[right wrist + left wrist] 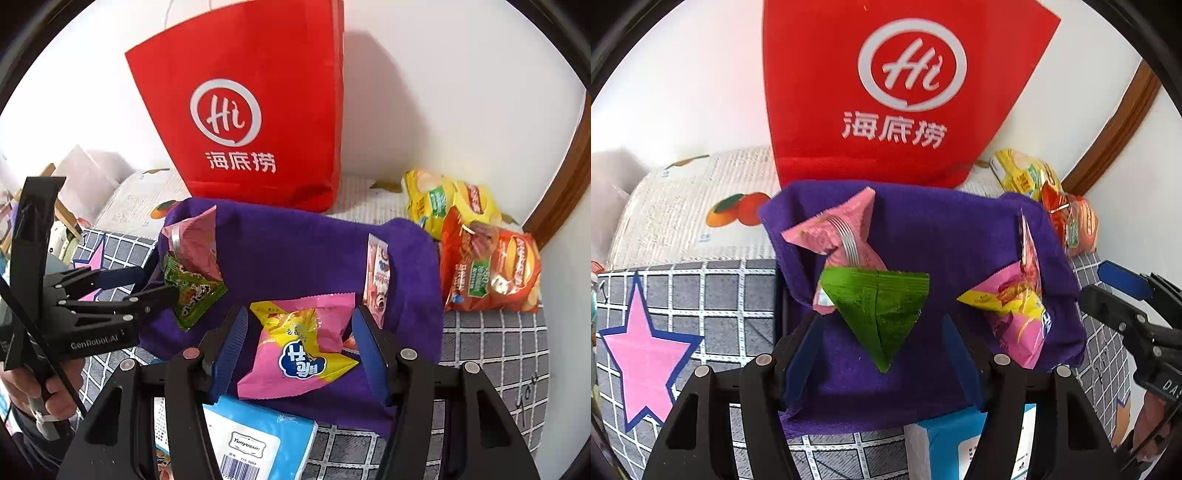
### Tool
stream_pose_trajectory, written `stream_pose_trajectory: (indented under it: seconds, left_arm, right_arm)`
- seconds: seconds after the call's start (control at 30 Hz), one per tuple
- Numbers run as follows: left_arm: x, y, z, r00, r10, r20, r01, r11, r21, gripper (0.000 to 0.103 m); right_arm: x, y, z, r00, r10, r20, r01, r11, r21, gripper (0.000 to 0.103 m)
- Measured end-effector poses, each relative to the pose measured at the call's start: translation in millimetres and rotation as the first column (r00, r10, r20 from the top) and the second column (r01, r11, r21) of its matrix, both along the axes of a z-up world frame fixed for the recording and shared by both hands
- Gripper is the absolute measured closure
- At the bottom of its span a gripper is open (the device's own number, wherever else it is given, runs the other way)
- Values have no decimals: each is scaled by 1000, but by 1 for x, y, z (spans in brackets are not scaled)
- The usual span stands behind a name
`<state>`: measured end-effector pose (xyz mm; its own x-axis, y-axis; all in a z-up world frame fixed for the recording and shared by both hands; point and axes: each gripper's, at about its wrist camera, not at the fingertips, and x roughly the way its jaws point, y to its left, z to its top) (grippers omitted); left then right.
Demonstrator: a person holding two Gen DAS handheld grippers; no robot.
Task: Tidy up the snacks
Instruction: 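Lower both snacks onto the towel and open the right then left tool, then move both tools back to the snack pile beside the blue tissue box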
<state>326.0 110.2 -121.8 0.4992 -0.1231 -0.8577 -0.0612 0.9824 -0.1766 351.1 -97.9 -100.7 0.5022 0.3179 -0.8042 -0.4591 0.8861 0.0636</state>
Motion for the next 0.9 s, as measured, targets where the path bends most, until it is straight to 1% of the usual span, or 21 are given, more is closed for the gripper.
stream_pose_trajectory:
  seconds: [0.1,0.17,0.27,0.33,0.43,0.5,0.53,0.67,0.8,0.9]
  left_arm:
    - [-5,4,10,1000,13,26,-13,1000,-2,38]
    - [-8,5,16,999,16,44,-16,1000,-3,38]
    - [-14,5,27,997,18,77,-18,1000,-3,38]
    - [-18,5,33,995,19,94,-19,1000,0,38]
    - [-21,2,39,994,5,110,-4,1000,-8,38]
    - [-25,-1,44,993,-4,118,7,1000,-17,38]
    - [-27,-2,46,992,-7,123,10,1000,-21,38]
    - [-39,-7,61,987,-29,159,35,999,-32,38]
    - [-55,-12,78,978,-50,201,59,998,-35,38]
    - [-68,-16,93,970,-65,234,75,997,-36,38]
  right_arm:
    - [-10,3,12,998,-9,68,9,1000,-3,45]
    - [-19,4,22,992,-25,121,24,1000,14,45]
    - [-28,1,33,989,-51,141,42,997,61,44]
    - [-34,-1,33,991,-57,125,48,996,69,45]
    - [-51,-7,25,996,-55,64,50,997,65,45]
    - [-66,-14,17,998,-56,38,54,997,58,55]
    - [-72,-17,14,998,-62,29,60,997,51,56]
    - [-110,-32,-8,995,-94,-12,95,995,28,57]
    - [-143,-41,-29,994,-93,-52,94,995,21,57]
    - [-162,-41,-47,994,-91,-67,90,996,-21,57]
